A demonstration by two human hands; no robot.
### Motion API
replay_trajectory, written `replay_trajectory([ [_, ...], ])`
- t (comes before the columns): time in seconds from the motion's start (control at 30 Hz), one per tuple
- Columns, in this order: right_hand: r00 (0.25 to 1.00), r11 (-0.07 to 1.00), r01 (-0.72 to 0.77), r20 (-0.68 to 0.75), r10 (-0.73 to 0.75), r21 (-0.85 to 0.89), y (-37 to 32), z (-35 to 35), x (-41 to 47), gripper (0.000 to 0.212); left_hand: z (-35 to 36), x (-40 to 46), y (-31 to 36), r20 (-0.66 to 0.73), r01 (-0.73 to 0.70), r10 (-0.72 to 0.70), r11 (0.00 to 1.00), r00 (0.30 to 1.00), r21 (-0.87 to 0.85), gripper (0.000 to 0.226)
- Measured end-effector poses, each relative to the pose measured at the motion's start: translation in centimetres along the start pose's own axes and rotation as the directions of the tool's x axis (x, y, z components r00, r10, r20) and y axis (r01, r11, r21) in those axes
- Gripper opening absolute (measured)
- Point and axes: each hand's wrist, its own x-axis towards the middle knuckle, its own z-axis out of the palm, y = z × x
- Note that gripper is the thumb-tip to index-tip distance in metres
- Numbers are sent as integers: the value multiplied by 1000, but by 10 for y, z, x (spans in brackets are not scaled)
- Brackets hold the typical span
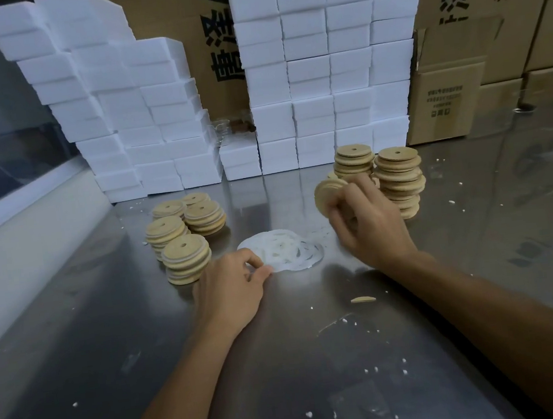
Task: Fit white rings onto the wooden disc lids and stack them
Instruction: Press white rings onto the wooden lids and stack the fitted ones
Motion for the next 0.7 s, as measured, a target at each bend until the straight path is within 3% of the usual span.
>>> replay_trajectory([
  [0.1,996,995,-34,86,26,96,-13,1,0,11,-2,-2,0,-25,4,-5,999,1000,-37,12],
  [0.23,964,941,-220,205,170,257,-20,4,0,43,-3,-9,1,-36,-51,51,999,998,-2,12],
  [0.3,934,888,-330,245,259,320,-21,7,0,53,-3,-8,2,-65,-67,65,997,996,-42,13],
  [0.47,857,685,-515,290,427,515,-31,11,1,54,-2,-12,11,-109,-119,94,961,990,-250,16],
  [0.53,834,600,-548,324,447,583,-37,12,0,48,0,-13,16,-79,-22,-19,870,997,-492,18],
  [0.6,827,562,-555,331,455,614,-40,12,0,35,1,-12,21,18,115,-145,694,989,-711,16],
  [0.7,797,553,-596,342,498,583,-42,11,-2,25,-1,-10,24,126,206,-180,558,976,-804,14],
])
